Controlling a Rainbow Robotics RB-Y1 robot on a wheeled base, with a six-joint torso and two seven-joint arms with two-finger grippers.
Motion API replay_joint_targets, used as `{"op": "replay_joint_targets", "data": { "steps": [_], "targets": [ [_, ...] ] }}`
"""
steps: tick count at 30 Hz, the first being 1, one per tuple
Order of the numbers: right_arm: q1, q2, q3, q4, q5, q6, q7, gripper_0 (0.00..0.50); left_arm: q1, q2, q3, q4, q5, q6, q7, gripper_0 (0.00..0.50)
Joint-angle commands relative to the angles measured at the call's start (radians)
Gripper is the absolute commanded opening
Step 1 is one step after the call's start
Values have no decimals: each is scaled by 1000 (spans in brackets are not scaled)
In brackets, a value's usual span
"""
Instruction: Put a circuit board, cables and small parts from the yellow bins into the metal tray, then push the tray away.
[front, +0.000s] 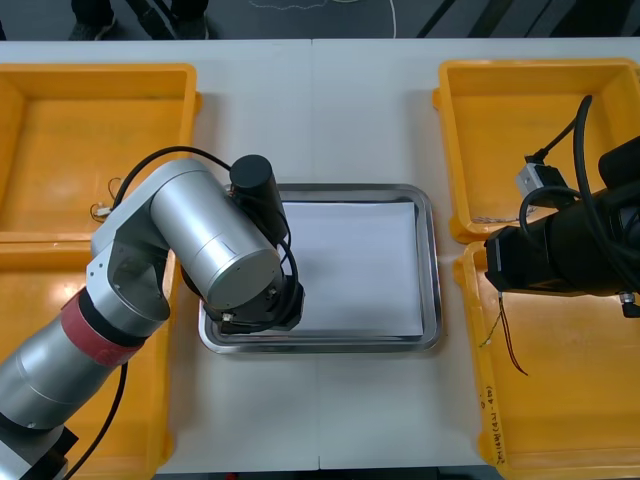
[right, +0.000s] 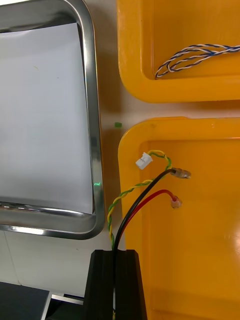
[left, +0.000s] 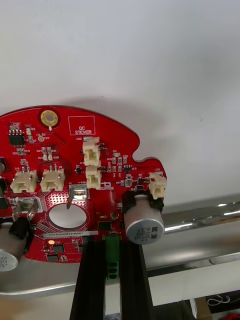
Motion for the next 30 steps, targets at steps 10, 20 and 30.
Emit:
{"op": "replay_joint_targets", "data": {
  "steps": [10, 20, 30],
  "targets": [
    [-11, -33, 10, -9, 2, 4, -1, 0, -34, -31, -43, 35, -9, -67, -109, 0],
    [-11, -33, 10, -9, 2, 4, 0, 0, -34, -31, -43, 40, -6, -76, -114, 286],
    [-11, -33, 11, -9, 2, 4, 0, 0, -34, -31, -31, 29, -17, -67, -114, 473]
  ]
}}
